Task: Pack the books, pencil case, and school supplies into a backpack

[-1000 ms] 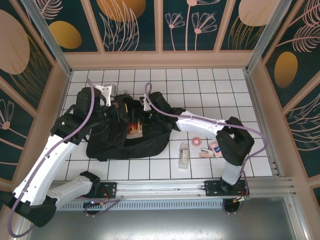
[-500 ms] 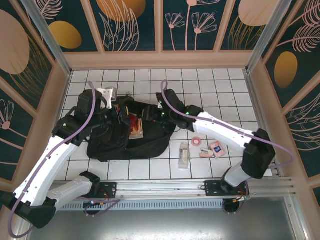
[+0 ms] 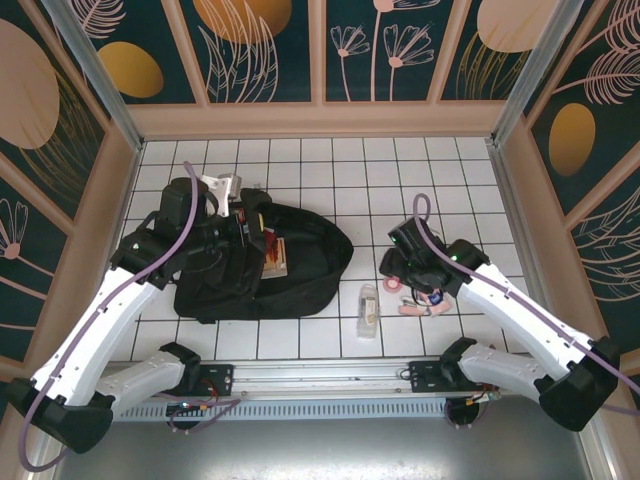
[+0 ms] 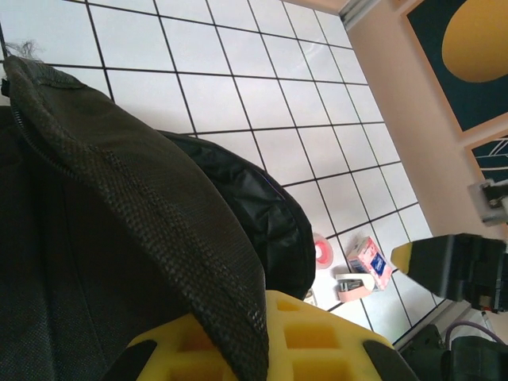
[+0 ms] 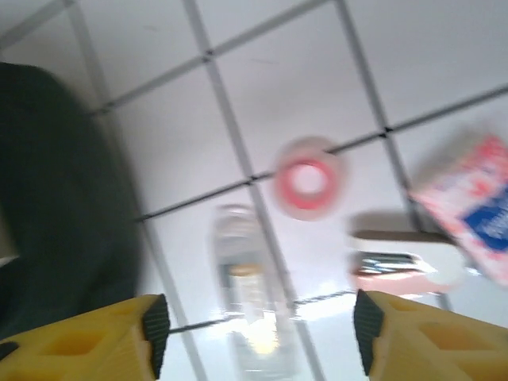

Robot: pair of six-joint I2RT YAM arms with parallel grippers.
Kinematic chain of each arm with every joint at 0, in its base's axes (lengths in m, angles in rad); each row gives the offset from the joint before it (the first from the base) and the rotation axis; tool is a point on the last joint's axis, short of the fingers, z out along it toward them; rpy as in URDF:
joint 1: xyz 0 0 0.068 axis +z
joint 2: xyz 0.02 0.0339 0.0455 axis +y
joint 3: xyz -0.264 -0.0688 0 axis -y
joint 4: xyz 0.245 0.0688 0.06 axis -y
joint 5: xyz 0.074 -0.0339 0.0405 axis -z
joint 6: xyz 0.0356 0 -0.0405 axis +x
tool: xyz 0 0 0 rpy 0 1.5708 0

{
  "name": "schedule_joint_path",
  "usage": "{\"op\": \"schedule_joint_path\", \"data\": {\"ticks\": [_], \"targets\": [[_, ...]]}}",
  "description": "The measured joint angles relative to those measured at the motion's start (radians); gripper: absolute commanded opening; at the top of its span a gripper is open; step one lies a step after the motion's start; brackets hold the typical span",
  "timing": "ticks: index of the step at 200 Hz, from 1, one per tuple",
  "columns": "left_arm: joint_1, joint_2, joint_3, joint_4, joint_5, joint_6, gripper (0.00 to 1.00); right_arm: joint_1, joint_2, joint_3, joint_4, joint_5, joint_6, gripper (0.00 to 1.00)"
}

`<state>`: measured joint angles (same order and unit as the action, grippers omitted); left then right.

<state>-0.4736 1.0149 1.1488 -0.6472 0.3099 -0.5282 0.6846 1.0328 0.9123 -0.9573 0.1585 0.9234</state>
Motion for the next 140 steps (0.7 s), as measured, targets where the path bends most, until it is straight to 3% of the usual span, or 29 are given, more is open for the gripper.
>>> {"op": "schedule_joint_path", "data": {"ticks": [6,13,28,34,73,140], "targets": [[0.0,0.002,-0.001,0.005,0.001,0.0,0.0,-0.018,-0.001,-0.019,-0.018,0.002,0.019,0.78],[0.0,0.003,-0.003,0.01,0.004,0.0,0.0,-0.039,0.0,-0.042,-0.032,0.003,0.037,0.88],[0.0,0.003,-0.008,0.018,0.008,0.0,0.0,-0.082,0.004,-0.092,-0.054,-0.002,0.079,0.91],[0.0,0.003,-0.011,0.02,0.009,0.0,0.0,-0.096,0.006,-0.107,-0.059,-0.003,0.099,0.99],[0.0,0.002,-0.029,0.042,0.023,0.0,0.0,-0.222,0.015,-0.156,-0.077,0.002,0.225,0.99],[0.0,-0.001,-0.048,0.069,0.031,0.0,0.0,-0.352,-0.031,-0.225,0.022,-0.033,0.409,0.99]]}}
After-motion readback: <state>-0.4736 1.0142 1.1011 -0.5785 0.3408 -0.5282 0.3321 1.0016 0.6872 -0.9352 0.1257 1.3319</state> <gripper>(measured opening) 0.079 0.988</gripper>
